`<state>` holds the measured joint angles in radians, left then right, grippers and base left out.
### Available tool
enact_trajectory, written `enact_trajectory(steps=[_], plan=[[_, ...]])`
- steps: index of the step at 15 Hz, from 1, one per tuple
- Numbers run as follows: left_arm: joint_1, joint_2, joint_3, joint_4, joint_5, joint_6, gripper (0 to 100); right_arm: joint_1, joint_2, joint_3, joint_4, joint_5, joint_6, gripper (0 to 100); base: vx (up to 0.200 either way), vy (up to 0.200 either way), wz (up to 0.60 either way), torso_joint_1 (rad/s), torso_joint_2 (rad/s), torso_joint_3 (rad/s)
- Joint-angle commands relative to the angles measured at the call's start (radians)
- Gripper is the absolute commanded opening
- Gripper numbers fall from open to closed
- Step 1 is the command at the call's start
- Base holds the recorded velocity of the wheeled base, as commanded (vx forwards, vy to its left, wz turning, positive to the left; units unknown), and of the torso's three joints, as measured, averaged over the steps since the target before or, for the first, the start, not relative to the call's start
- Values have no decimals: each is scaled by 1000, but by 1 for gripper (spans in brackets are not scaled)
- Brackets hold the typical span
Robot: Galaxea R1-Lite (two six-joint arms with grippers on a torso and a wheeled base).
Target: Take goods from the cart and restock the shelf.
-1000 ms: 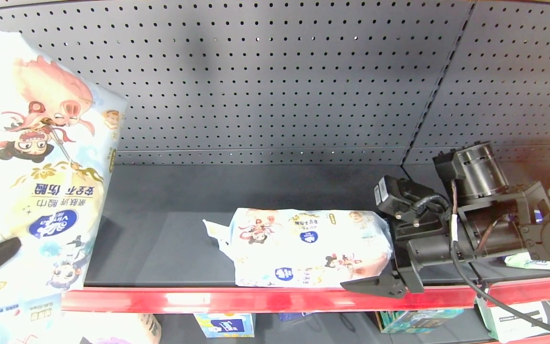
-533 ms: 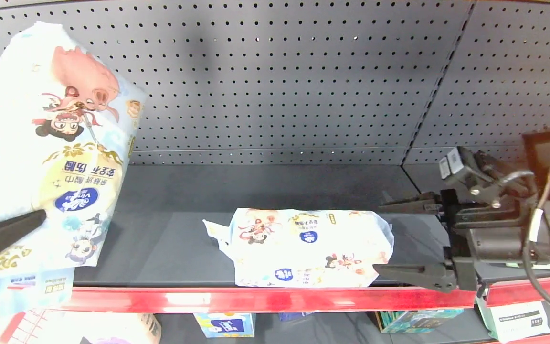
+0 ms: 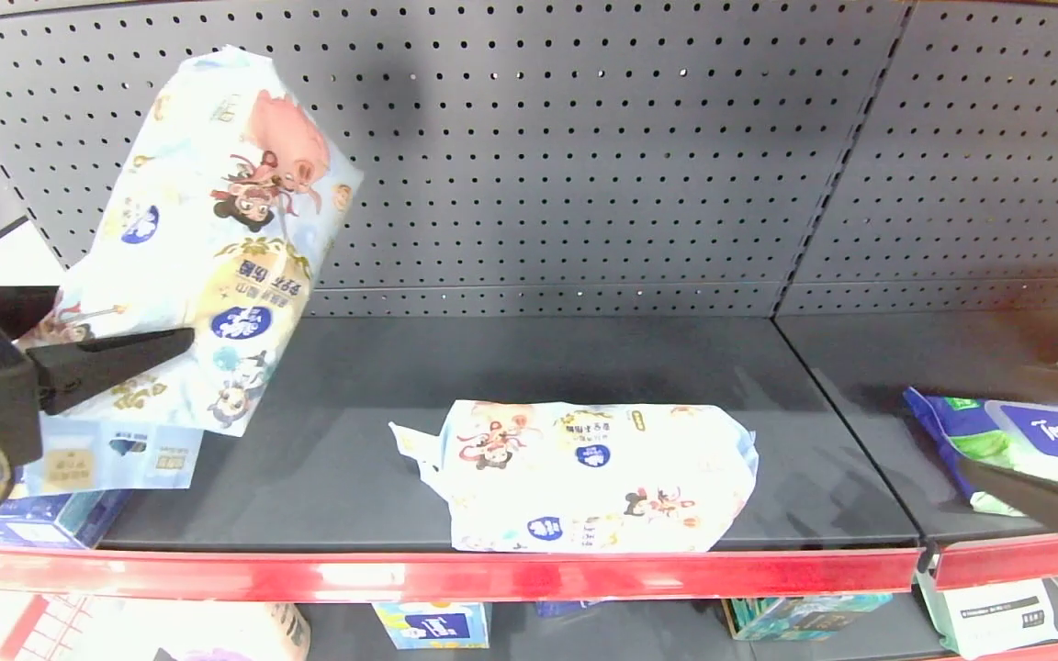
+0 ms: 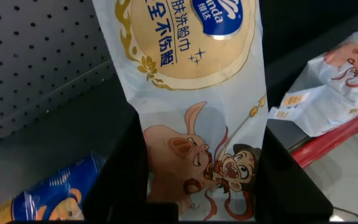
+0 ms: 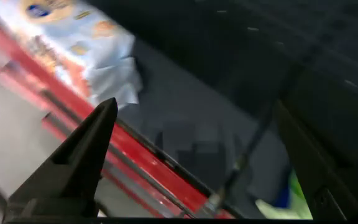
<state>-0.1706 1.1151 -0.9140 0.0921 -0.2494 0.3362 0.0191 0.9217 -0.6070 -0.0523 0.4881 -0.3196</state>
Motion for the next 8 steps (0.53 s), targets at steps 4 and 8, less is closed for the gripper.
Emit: enact_trajectory(steps=[4,8], plan=[[0,149,-39,3,-103,149,0,-308,-616,205,25,-263,353,100,0,0,0,0,0,0],[-1,209,-62,3,-116,207,0,-309,-810,274,131,-306,340,100,0,0,0,0,0,0]])
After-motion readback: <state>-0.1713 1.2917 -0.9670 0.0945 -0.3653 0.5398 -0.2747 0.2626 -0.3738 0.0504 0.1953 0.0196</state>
